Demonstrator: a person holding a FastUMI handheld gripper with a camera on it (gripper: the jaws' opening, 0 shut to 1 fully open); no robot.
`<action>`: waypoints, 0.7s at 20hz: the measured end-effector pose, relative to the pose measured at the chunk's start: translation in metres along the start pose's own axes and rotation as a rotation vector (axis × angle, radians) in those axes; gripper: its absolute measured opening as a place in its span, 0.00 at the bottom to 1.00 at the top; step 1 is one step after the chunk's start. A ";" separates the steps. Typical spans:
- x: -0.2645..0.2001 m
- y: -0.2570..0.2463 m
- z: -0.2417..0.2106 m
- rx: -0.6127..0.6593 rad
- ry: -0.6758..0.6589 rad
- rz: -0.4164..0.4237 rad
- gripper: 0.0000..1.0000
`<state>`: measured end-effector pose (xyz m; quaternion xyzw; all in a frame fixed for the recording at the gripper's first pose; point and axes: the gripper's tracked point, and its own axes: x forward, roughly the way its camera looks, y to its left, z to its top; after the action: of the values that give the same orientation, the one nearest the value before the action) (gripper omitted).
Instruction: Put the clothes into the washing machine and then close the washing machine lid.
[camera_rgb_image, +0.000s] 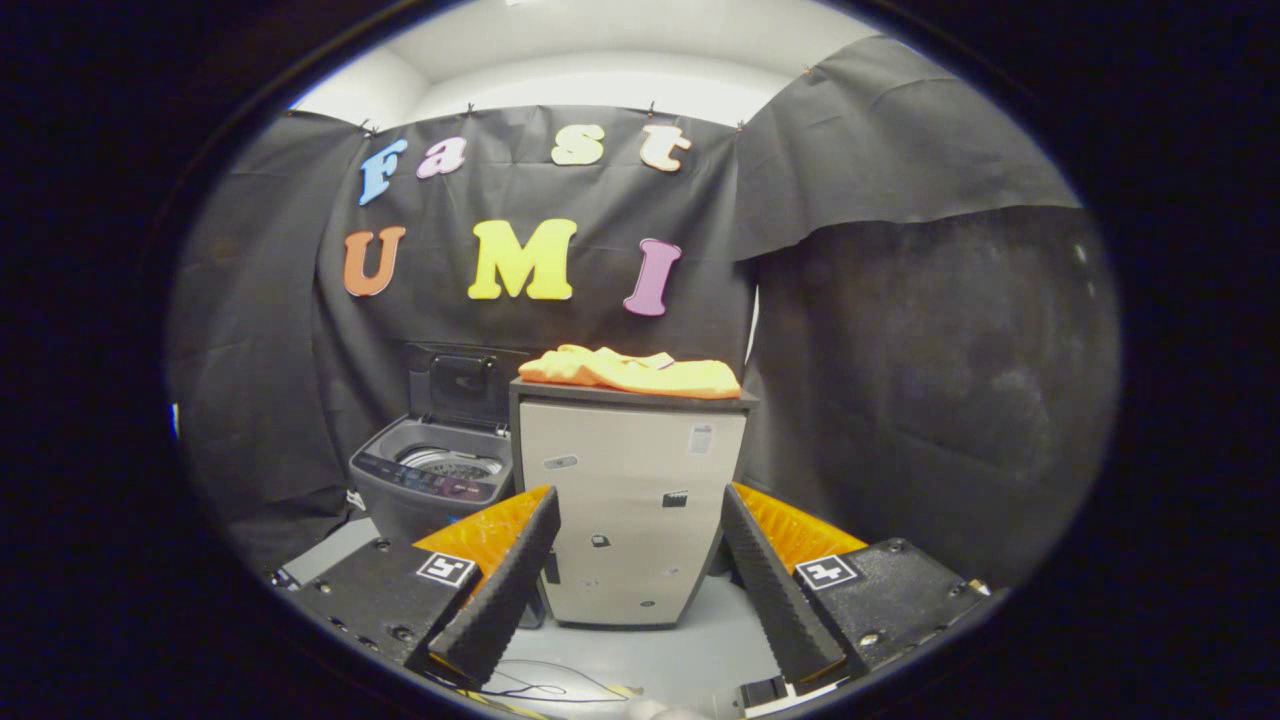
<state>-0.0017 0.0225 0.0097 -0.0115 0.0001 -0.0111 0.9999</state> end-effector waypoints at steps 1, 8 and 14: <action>0.000 0.002 0.007 -0.003 -0.006 -0.001 1.00; 0.015 -0.002 0.071 0.036 -0.035 -0.040 1.00; 0.042 -0.002 0.132 0.037 -0.063 -0.040 1.00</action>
<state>0.0402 0.0223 0.1420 0.0066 -0.0319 -0.0310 0.9990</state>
